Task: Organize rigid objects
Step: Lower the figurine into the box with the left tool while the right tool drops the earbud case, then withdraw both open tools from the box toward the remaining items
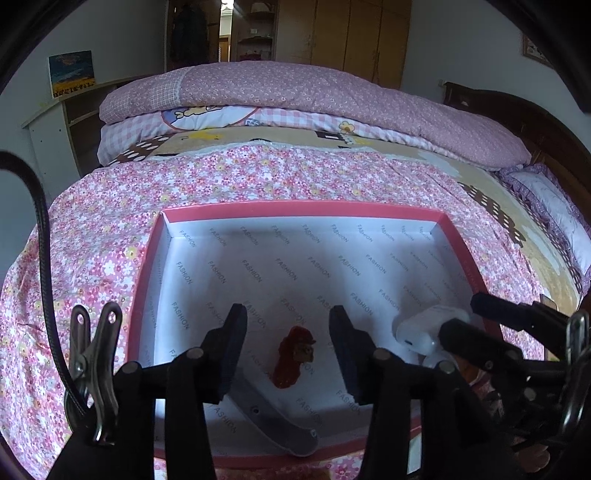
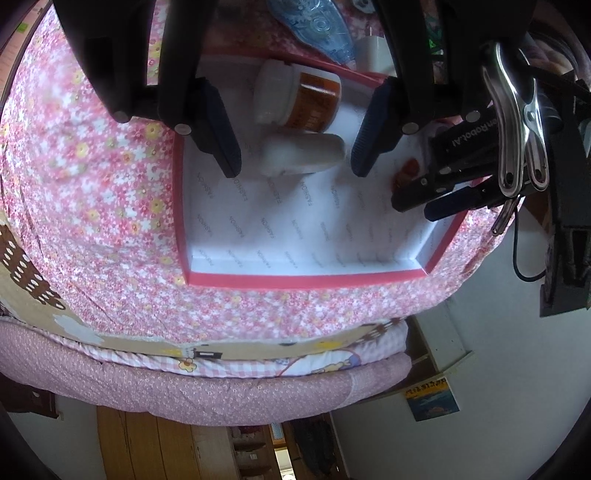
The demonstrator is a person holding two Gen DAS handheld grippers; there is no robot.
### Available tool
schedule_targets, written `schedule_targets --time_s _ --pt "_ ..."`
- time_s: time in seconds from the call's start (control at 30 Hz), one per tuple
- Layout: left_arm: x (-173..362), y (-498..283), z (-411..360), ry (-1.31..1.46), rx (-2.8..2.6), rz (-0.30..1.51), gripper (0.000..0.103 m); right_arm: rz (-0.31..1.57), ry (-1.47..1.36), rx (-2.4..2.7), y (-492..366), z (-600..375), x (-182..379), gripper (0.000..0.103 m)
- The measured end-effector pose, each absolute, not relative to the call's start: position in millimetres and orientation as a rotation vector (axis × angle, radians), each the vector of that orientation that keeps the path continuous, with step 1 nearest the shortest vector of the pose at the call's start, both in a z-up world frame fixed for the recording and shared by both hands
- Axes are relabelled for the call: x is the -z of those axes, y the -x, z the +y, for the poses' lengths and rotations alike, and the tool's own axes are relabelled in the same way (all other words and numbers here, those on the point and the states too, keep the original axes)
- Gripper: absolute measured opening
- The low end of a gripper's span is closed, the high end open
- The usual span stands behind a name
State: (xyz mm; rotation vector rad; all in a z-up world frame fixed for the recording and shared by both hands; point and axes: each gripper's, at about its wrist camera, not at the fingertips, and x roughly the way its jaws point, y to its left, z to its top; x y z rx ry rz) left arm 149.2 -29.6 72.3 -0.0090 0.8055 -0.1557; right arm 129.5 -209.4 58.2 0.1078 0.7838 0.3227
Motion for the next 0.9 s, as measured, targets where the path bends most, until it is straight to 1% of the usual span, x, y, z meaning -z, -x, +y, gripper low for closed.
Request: schedule_targets --time_s 0.53,0.9 --pt "-93 -105 -27 0.001 0.173 0.78 0.049 0.755 -0.159 -0.343 -99 -219 -69 0.064" --pt "-89 -67 -21 0.023 0.175 0.785 0.049 0.759 -0.156 -0.363 -62 -219 -66 0.064"
